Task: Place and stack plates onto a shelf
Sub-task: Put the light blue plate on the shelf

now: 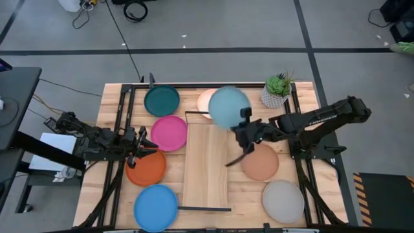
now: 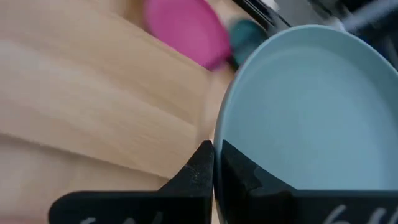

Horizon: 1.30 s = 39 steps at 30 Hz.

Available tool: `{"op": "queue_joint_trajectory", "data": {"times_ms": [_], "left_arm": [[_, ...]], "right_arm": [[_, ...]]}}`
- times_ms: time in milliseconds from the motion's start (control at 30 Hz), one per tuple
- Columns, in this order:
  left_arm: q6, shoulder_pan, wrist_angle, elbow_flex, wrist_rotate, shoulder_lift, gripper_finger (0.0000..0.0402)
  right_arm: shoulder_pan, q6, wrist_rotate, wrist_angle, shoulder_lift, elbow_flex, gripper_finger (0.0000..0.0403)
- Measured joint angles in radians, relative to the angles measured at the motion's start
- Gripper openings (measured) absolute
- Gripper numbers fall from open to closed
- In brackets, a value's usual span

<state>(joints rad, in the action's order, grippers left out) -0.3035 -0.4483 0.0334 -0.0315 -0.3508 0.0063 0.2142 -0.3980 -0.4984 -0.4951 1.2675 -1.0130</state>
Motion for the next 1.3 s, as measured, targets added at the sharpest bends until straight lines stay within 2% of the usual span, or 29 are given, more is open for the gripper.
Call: {"op": "queue_joint_trajectory", "data": {"times_ms": [367,533,733,900,1300], "left_arm": [[0.000,0.000,0.000,0.000,0.000,0.000,0.0103],[0.000,0.000,0.000,0.000,0.000,0.000,0.0103],[0.000,0.000,0.000,0.000,0.000,0.000,0.0103],[0.000,0.000,0.000,0.000,0.000,0.000,0.0103],[0.000,0.000,0.000,0.000,0.000,0.000,0.0103]], "right_arm": [[0.075,-0.205,0.322,0.009,0.006,0.023,0.0018],[0.068,-0.264,0.378,0.074,0.006,0.074,0.0017],[0.041,-0.311,0.469,0.270,0.006,0.172,0.0017],[0.003,-0.309,0.511,0.402,0.037,0.231,0.0016],[-0.105,-0.313,0.517,0.463,0.315,0.196,0.0016]]}}
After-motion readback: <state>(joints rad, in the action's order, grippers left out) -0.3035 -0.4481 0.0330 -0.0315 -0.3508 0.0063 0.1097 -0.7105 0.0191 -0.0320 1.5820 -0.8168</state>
